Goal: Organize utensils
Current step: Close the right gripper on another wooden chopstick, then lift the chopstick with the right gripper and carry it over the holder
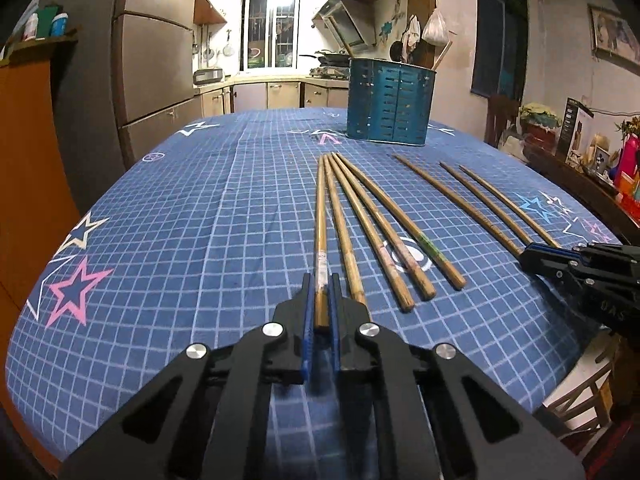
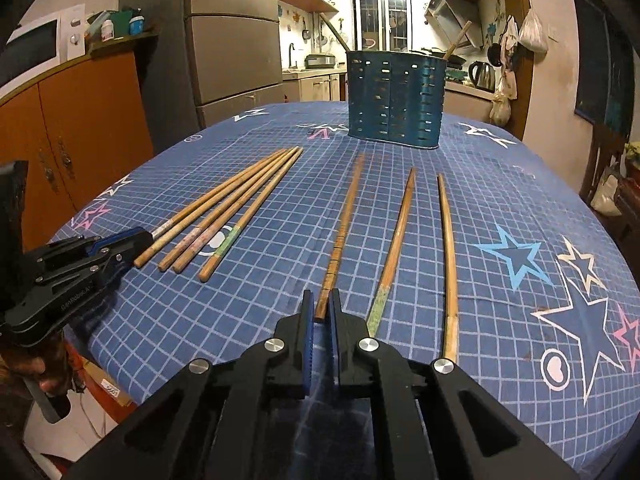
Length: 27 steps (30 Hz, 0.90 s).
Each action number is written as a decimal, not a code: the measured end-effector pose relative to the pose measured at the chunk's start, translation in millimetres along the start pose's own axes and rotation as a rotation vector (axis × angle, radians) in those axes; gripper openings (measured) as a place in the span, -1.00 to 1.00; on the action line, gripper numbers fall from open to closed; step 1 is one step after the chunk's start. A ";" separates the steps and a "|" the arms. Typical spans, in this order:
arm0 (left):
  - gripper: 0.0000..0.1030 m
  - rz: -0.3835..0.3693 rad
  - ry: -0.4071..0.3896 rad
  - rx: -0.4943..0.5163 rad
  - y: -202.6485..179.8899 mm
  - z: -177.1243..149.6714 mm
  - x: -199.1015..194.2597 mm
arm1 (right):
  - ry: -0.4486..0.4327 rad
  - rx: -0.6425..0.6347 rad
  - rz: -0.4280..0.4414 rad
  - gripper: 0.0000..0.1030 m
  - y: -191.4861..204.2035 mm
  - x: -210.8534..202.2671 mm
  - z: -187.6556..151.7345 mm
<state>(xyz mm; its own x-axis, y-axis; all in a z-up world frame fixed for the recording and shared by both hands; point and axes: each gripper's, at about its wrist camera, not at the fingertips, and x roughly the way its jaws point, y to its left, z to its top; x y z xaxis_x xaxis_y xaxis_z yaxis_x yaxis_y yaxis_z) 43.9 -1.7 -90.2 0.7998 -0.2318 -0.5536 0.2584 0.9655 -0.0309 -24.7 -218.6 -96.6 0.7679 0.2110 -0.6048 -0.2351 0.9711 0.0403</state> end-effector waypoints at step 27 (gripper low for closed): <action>-0.89 0.080 -0.411 0.022 -9.1 151.8 -110.9 | -0.458 -0.139 0.095 -0.87 -32.3 -112.5 141.0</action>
<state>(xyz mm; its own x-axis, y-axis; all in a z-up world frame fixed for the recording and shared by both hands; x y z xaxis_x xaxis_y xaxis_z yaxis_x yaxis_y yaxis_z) 35.1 -2.8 97.8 0.9662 -0.1889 -0.1752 0.1952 0.9806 0.0191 -19.6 -258.0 82.3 0.9149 0.3558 -0.1905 -0.3706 0.9276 -0.0474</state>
